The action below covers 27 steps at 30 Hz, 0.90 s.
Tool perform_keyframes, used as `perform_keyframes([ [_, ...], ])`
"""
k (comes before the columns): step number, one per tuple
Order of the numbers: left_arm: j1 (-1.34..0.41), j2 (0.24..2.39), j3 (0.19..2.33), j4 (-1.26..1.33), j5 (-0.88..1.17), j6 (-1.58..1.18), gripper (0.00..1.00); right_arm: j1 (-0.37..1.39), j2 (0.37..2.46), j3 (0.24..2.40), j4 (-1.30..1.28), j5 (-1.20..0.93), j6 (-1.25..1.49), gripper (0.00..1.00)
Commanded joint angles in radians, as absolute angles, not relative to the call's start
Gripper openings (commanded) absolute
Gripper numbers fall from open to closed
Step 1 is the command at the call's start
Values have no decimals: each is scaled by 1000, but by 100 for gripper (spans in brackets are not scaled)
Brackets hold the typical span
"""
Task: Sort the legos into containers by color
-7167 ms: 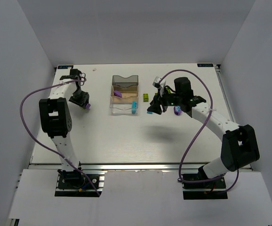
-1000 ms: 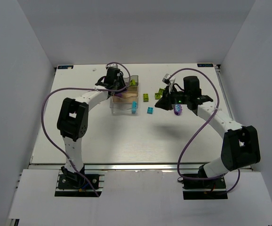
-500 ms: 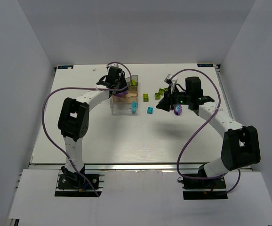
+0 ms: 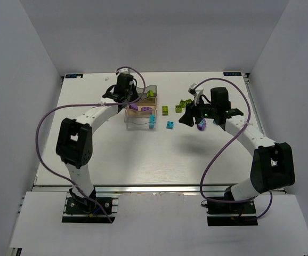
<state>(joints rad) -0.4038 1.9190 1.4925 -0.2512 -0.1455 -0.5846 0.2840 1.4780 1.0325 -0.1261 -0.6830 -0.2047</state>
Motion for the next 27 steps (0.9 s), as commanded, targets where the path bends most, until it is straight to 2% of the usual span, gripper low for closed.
perform_keyframes([
  [1, -411, 1731, 1400, -218, -155, -580, 14, 276, 1459, 1058, -152, -577, -180, 58],
  [3, -411, 1623, 1330, -204, -153, -584, 9, 276, 1473, 1074, -190, -517, -167, 59],
  [6, -411, 1464, 1171, -180, -146, -597, 8, 276, 1508, 1097, -233, -422, -138, 61],
  [8, -411, 1386, 1059, -176, -150, -607, 26, 276, 1519, 1109, -255, -311, -109, 66],
  [11, -411, 1246, 964, -201, -152, -632, 62, 278, 1548, 1143, -297, -171, -74, 71],
  [14, -411, 1129, 865, -245, -161, -656, 73, 276, 1575, 1169, -348, -52, -74, 74],
  [23, -411, 821, 637, -273, -215, -775, 78, 279, 1649, 1183, -394, 184, -54, 74],
  [27, -411, 779, 606, -296, -216, -788, 78, 278, 1707, 1206, -394, 176, -52, 74],
])
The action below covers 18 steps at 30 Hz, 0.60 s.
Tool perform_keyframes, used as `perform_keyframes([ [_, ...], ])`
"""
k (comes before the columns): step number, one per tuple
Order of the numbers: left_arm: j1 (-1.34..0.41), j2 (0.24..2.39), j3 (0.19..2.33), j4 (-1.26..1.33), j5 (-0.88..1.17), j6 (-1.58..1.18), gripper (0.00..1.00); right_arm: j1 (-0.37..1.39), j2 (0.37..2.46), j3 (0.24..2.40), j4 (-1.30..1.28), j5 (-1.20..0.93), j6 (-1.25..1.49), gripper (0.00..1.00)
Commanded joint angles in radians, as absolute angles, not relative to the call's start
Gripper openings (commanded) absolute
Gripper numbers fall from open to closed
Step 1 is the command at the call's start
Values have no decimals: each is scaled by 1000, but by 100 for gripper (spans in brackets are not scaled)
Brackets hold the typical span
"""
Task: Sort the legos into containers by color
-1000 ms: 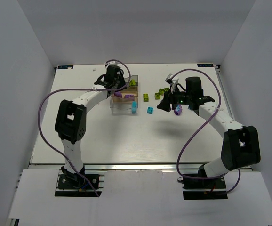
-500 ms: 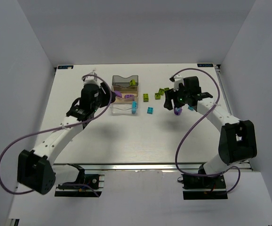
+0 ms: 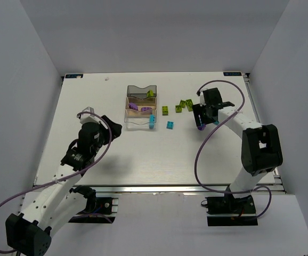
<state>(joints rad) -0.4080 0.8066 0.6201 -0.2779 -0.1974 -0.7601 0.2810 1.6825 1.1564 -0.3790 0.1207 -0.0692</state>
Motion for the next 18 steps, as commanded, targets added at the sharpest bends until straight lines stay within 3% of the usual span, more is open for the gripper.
perform_keyframes([
  [1, -411, 776, 604, -308, -216, -788, 78, 279, 1718, 1210, -393, 176, -52, 74],
  [18, -411, 666, 555, -370, -252, -831, 78, 279, 1904, 1302, -391, 133, -8, 72],
])
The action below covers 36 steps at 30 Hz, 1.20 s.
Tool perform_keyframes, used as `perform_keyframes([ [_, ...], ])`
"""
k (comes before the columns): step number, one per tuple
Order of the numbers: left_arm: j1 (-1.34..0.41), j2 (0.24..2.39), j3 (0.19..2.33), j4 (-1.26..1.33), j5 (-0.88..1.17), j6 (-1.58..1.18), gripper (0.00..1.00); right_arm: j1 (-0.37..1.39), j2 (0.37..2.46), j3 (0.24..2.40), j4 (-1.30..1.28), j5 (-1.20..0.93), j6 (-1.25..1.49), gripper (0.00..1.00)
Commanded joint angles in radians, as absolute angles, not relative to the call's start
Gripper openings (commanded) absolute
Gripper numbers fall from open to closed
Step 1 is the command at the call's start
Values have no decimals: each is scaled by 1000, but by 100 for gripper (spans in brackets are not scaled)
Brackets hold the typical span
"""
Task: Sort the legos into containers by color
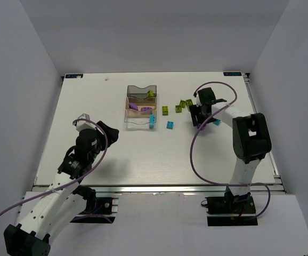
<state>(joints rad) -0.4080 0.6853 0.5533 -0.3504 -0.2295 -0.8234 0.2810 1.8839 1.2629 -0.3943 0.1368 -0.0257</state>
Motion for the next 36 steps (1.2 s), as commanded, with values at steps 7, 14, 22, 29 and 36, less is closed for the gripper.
perform_keyframes([
  [7, -411, 664, 558, -367, -250, -828, 79, 279, 1910, 1296, -383, 135, -8, 62],
  [14, -411, 663, 558, -354, -245, -825, 79, 279, 1858, 1282, -371, 86, -18, 38],
  [22, -411, 658, 540, -337, -239, -828, 79, 301, 1801, 1318, -376, -109, -84, 0],
  [29, -411, 657, 537, -336, -233, -825, 79, 337, 1769, 1420, -400, -481, -340, 0],
  [36, -411, 635, 532, -354, -233, -836, 79, 402, 1887, 1626, -405, -592, -468, 0],
])
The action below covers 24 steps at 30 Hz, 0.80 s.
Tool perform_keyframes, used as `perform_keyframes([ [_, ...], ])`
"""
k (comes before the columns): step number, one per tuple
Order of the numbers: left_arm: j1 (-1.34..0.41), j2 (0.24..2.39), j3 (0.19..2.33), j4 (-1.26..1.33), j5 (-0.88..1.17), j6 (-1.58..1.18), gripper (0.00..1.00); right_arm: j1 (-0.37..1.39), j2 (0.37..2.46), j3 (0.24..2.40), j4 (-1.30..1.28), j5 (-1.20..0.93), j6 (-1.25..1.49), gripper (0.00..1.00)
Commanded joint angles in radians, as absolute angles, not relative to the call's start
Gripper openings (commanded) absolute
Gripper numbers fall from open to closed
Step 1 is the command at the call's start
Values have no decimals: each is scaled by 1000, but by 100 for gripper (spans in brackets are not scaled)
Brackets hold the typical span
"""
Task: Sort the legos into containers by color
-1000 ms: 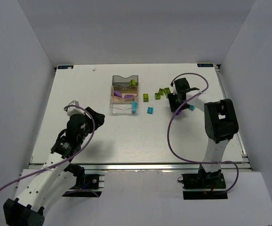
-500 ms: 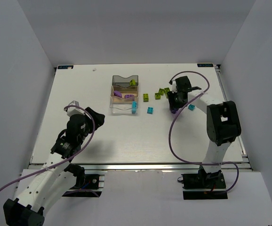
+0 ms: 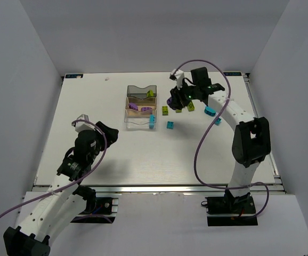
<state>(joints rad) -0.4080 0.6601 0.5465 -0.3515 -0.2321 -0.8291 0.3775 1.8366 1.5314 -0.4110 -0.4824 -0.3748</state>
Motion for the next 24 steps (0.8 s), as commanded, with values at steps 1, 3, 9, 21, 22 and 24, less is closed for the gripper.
perform_keyframes([
  [1, -410, 627, 531, -354, -233, -838, 79, 422, 1902, 1644, -393, -595, -478, 0],
  [3, -410, 621, 529, -357, -229, -842, 80, 452, 1943, 1686, -368, -589, -479, 0],
  [9, -410, 624, 540, -368, -218, -842, 80, 517, 2051, 1796, -258, -537, -425, 0],
  [21, -411, 621, 529, -380, -183, -859, 84, 552, 2190, 1867, -64, -453, -397, 10],
  [22, -411, 621, 529, -377, -181, -859, 84, 552, 2198, 1874, -64, -453, -397, 12],
  [24, -411, 624, 532, -368, -170, -856, 84, 554, 2220, 1881, -66, -451, -403, 17],
])
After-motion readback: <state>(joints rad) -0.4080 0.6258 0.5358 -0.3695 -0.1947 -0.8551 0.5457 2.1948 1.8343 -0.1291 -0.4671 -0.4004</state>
